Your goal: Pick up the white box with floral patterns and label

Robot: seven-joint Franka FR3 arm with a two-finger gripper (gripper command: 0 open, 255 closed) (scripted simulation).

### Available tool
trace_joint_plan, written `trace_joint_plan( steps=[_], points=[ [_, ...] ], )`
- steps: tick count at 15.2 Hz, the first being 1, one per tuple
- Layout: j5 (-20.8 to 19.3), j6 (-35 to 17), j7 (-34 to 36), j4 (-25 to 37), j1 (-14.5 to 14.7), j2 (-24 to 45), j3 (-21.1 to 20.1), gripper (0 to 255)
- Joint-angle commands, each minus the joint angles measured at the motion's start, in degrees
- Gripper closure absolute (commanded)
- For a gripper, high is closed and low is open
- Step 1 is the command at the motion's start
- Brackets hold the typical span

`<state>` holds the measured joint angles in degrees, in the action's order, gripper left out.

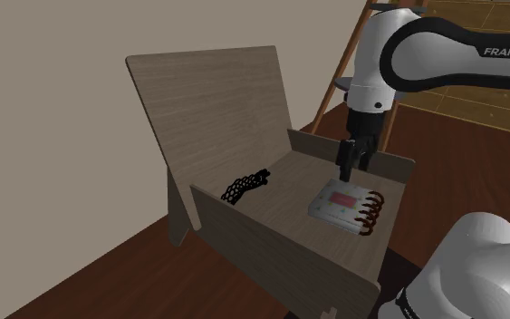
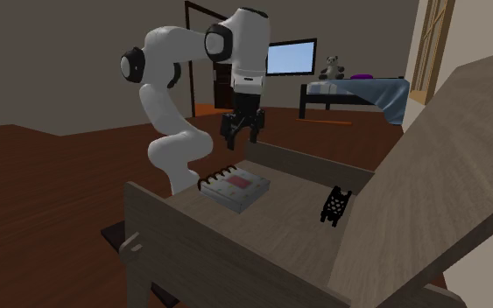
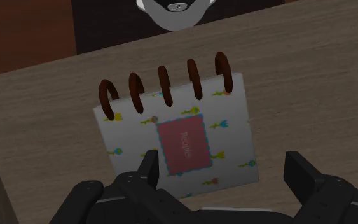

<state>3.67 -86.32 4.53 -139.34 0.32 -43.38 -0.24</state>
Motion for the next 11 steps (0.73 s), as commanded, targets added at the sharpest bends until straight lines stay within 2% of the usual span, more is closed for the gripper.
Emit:
trace_joint_plan(
  steps=[1, 6, 9, 11],
  points=[
    [0.0, 0.0, 0.0, 0.0, 0.0, 0.0, 0.0, 0],
    [15.8, 0.8, 12.2, -14.5, -10.3, -9.6, 12.2, 0],
    [24.0, 2.2, 21.8, -26.7, -20.1, -20.3, 18.1, 0],
    [24.3, 1.8, 21.9, -28.0, -21.0, -20.9, 18.4, 0]
  ],
)
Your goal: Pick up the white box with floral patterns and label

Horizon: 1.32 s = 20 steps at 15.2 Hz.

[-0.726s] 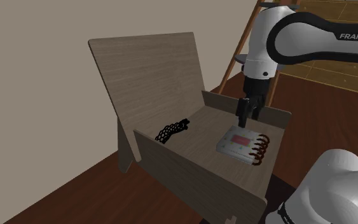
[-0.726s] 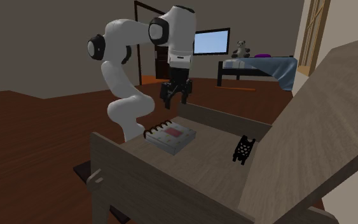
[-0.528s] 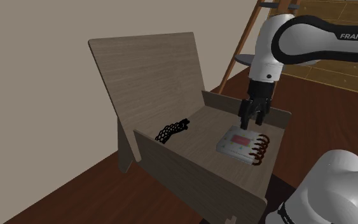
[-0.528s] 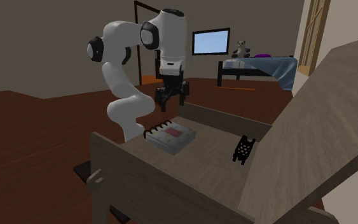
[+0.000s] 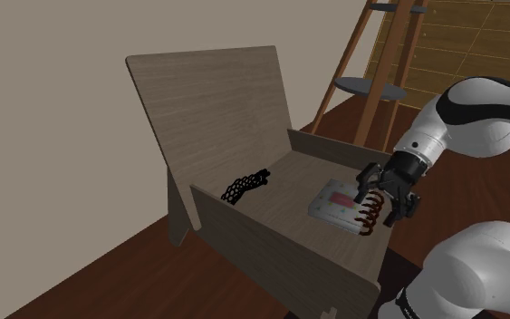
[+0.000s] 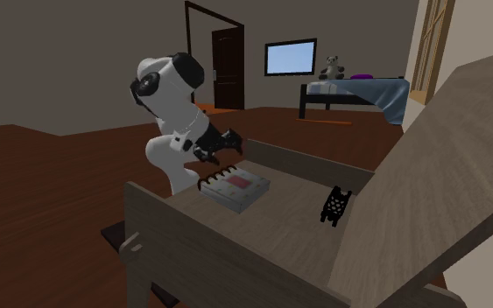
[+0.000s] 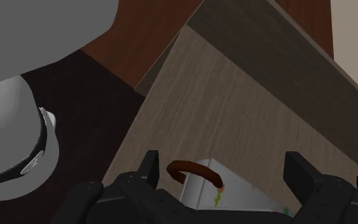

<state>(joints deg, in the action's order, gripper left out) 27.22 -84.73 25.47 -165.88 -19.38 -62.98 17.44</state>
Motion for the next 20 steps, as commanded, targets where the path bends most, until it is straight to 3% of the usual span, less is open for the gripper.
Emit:
trace_joint_plan(
  steps=[1, 8, 9, 20],
  points=[
    [0.6, -0.3, 0.5, -2.2, -1.4, -1.2, 0.8, 0],
    [-0.4, -3.8, -2.4, -5.7, -1.9, -0.1, 1.6, 0],
    [-0.4, -3.8, -2.4, -5.7, -2.0, -0.1, 1.5, 255],
    [-0.1, -2.5, -1.4, -4.4, -1.8, -0.6, 1.3, 255]
  ],
)
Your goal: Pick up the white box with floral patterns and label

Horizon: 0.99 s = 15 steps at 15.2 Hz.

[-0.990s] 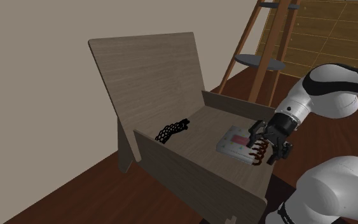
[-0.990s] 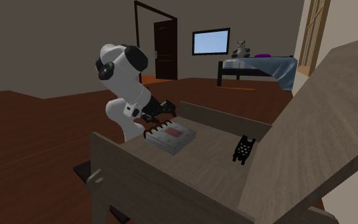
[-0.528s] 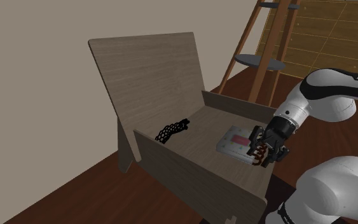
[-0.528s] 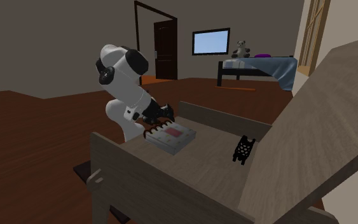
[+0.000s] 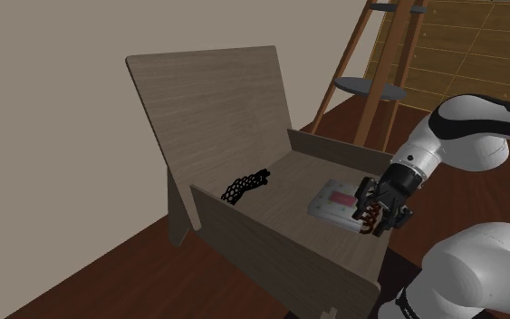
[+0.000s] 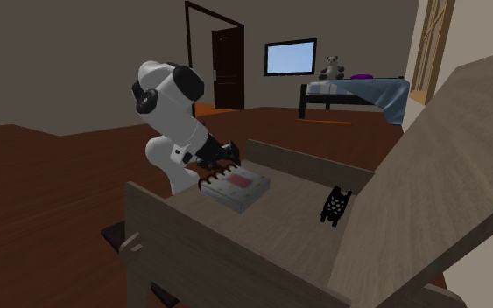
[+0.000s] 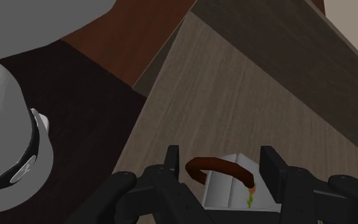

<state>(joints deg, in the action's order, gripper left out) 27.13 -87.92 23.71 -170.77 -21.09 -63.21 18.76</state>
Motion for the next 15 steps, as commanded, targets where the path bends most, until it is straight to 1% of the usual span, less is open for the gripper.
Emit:
trace_joint_plan(
  steps=[1, 13, 15],
  points=[
    [0.2, 1.3, 0.9, 1.1, 0.0, -0.5, -0.2, 255],
    [2.4, 7.9, 6.7, 9.2, 1.5, -1.4, -1.5, 255],
    [2.4, 7.9, 6.8, 9.3, 1.5, -1.4, -1.5, 255]
  ],
)
